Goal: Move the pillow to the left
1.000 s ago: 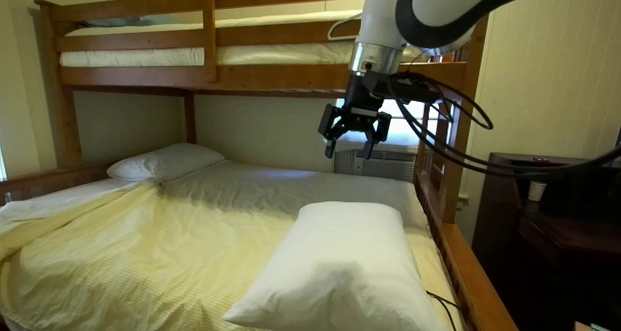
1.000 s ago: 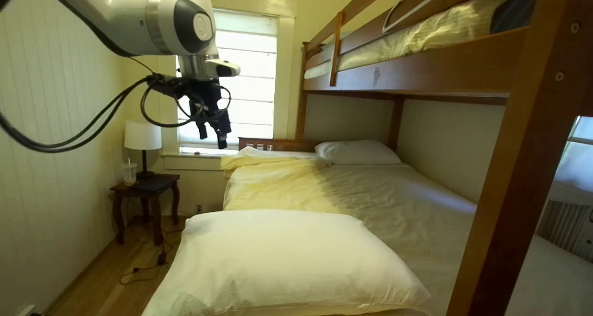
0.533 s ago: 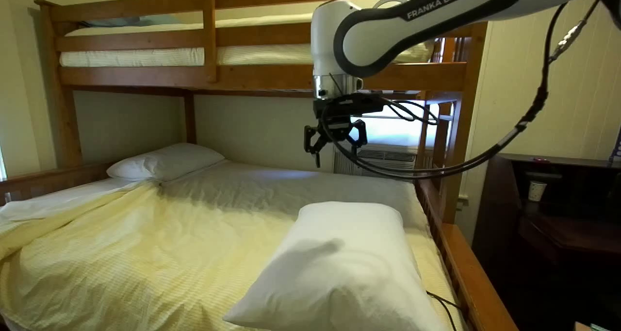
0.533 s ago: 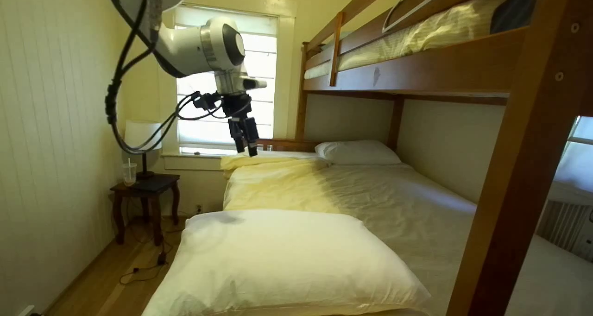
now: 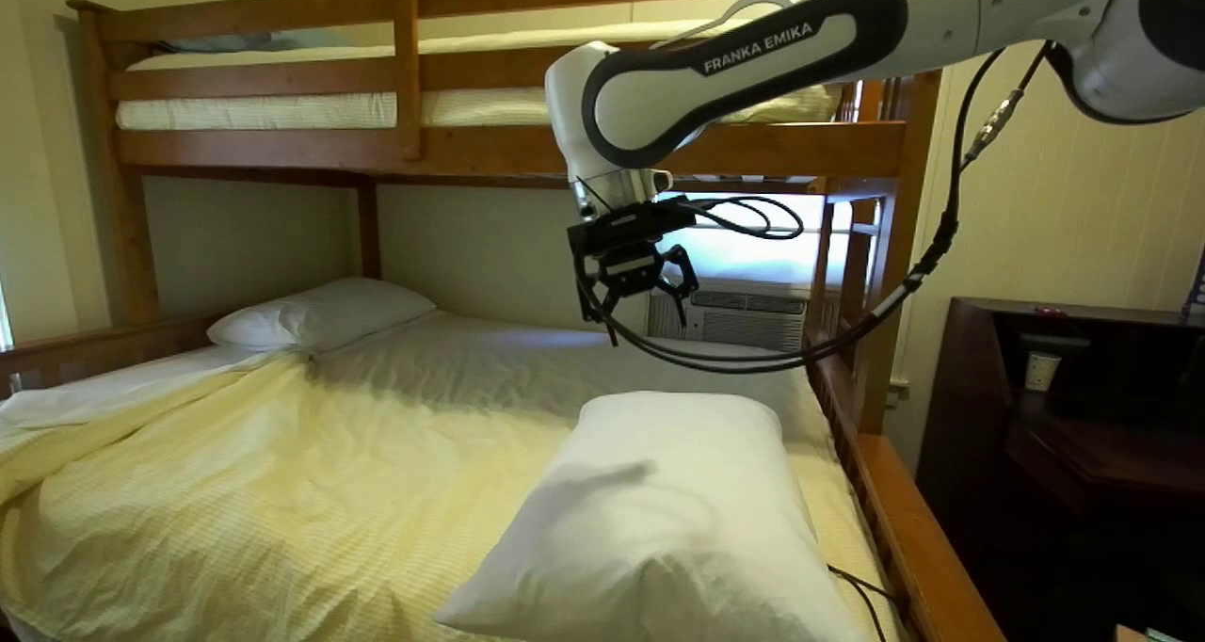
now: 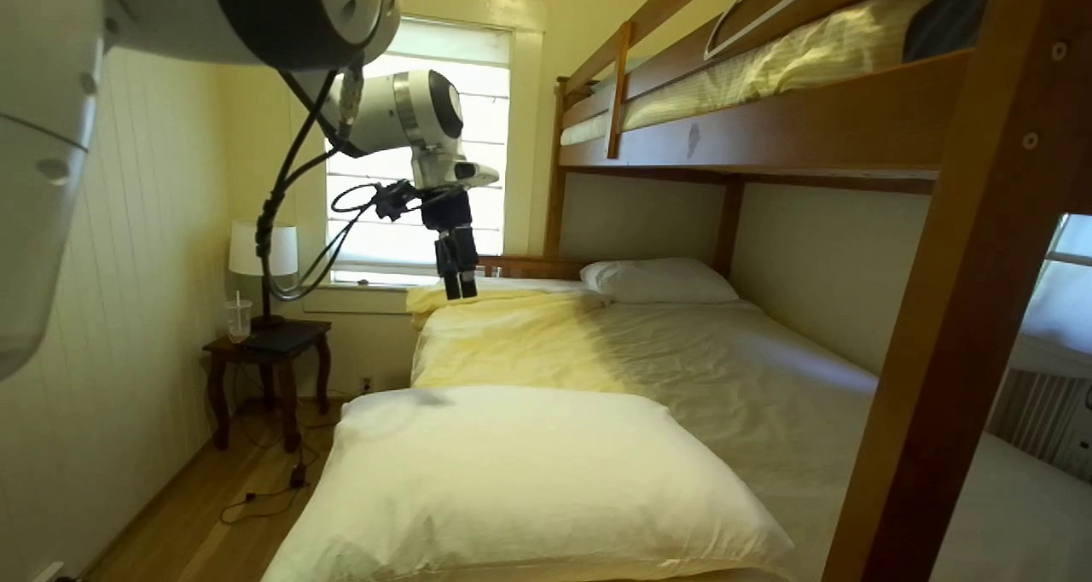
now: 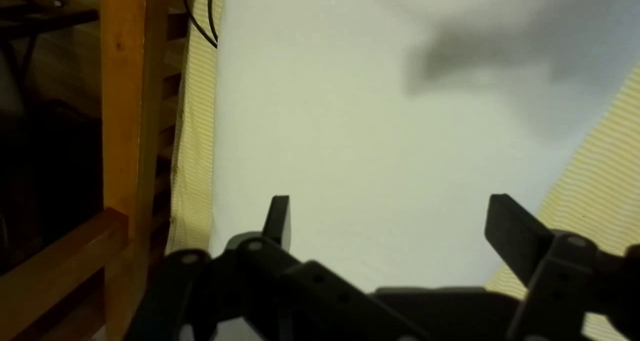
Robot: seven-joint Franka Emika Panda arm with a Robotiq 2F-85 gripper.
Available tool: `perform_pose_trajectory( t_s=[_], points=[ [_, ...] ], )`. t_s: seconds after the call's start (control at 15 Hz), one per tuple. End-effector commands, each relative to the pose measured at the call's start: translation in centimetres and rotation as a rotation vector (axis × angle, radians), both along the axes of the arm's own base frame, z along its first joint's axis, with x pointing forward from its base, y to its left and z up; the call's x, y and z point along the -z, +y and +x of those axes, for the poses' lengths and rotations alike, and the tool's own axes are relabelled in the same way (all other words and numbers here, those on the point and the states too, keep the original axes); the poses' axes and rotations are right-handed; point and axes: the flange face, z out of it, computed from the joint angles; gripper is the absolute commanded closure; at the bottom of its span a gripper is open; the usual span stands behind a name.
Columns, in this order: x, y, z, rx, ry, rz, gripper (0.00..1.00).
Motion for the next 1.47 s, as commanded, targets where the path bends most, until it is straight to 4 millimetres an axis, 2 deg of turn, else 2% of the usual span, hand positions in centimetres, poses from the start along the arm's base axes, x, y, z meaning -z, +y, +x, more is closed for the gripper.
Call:
perform_pose_trajectory(
  t_s=[0.0,0.07,0.4,0.73,0.87,0.93,1.07,1.33,1.4],
  points=[
    [-0.2,0.0,0.1,0.002,-0.001,0.0,0.0],
    [0.1,-0.6,0.9,0.065,-0.009,-0.004,0.0],
    [2.9,-3.7,6.0,0.132,-0.046,0.077,0.0],
    [8.0,-3.9,10.5,0.107,-0.045,0.146,0.0],
    [10.0,-3.5,11.4,0.119,-0.026,0.167,0.0],
    [8.9,-4.1,9.7,0.117,-0.027,0.133,0.0],
    [10.6,-3.8,10.6,0.121,-0.018,0.139,0.0],
    [10.4,-3.7,11.1,0.121,-0.03,0.146,0.0],
    [11.4,-4.0,12.0,0.129,-0.037,0.166,0.0]
  ],
)
